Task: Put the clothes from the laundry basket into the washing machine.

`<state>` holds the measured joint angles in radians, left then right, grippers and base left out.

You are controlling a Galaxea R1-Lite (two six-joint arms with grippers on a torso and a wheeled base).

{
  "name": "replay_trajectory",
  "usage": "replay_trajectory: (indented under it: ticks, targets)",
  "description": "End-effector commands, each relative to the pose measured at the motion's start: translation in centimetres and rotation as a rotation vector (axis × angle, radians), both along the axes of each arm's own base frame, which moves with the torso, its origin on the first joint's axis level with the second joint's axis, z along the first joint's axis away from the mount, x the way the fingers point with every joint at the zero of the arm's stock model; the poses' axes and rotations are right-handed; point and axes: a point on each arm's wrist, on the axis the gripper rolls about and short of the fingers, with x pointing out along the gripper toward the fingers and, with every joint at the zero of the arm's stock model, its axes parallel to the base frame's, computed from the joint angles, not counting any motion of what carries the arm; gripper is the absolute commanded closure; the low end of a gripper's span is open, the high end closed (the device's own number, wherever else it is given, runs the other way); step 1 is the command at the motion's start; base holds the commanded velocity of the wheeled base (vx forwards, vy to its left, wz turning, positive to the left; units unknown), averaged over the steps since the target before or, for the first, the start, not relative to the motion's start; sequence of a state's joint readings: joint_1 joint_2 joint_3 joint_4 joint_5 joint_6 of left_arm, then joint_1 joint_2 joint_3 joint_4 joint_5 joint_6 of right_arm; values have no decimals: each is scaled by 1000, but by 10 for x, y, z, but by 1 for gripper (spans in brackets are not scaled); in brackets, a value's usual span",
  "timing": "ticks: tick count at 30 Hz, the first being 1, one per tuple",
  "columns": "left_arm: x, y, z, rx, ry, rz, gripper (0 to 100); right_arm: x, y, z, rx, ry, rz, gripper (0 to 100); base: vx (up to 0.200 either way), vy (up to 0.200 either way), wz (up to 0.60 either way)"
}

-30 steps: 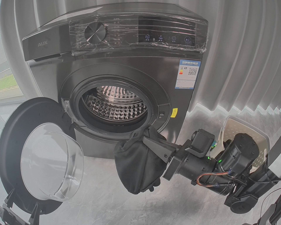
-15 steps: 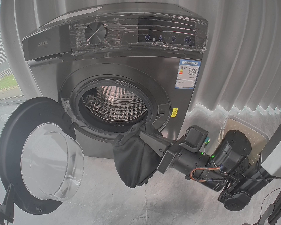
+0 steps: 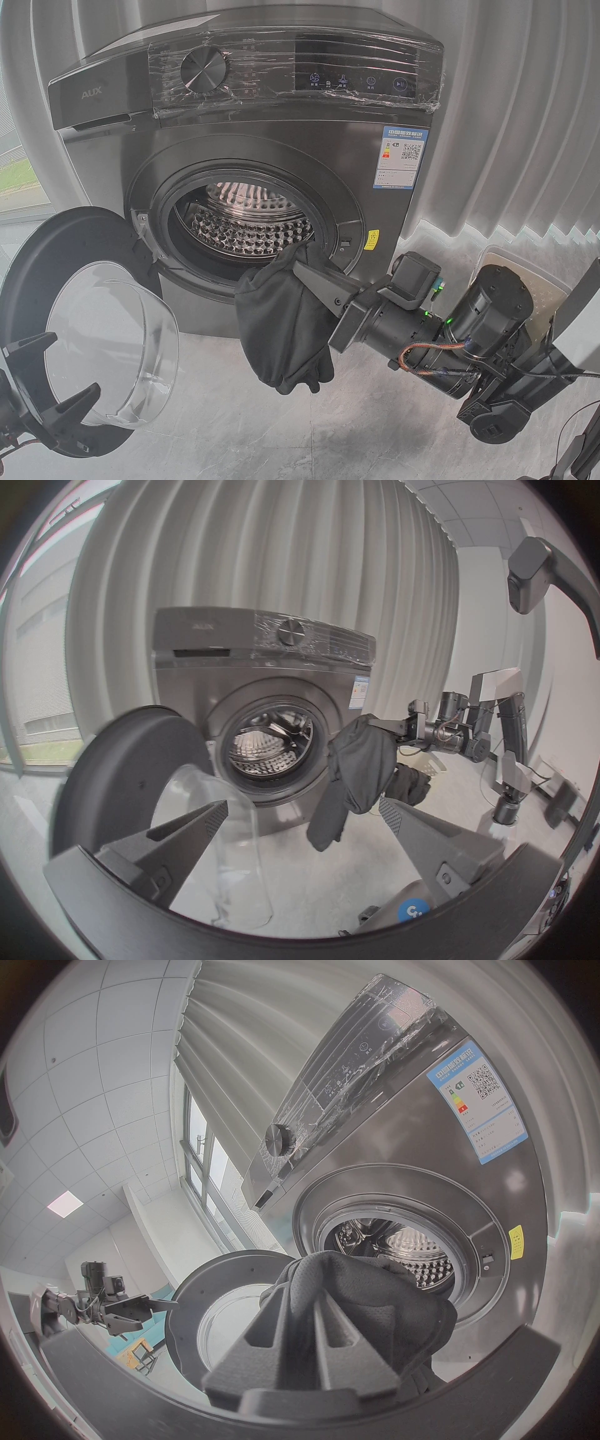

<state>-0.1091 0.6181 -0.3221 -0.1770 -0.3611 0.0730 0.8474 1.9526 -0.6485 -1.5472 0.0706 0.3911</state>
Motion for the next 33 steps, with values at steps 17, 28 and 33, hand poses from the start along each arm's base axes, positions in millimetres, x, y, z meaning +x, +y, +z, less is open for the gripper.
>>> replay_trajectory:
  ticks: [17, 28, 33]
  targets:
    - [105, -68, -32, -8, 331, -323, 0, 14, 4, 3, 38, 0, -12, 100, 0, 0, 0]
    - [131, -109, -55, -35, 400, -422, 0, 17, 7, -4, 28, 15, -11, 100, 0, 0, 0]
    - [143, -116, -64, -47, 376, -426, 0, 16, 7, -4, 28, 18, -11, 100, 0, 0, 0]
